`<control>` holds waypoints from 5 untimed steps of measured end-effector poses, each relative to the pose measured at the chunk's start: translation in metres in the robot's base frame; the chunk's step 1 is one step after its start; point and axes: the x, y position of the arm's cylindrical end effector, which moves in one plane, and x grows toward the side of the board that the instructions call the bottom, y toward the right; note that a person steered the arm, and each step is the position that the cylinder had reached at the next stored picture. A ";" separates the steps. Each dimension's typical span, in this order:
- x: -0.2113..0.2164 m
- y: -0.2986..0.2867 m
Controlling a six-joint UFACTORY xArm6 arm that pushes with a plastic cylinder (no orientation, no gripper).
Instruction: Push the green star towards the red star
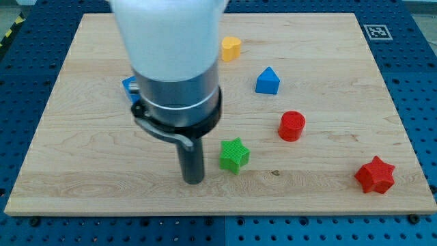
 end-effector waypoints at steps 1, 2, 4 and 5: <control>0.000 -0.009; -0.016 -0.012; -0.034 0.008; -0.032 0.024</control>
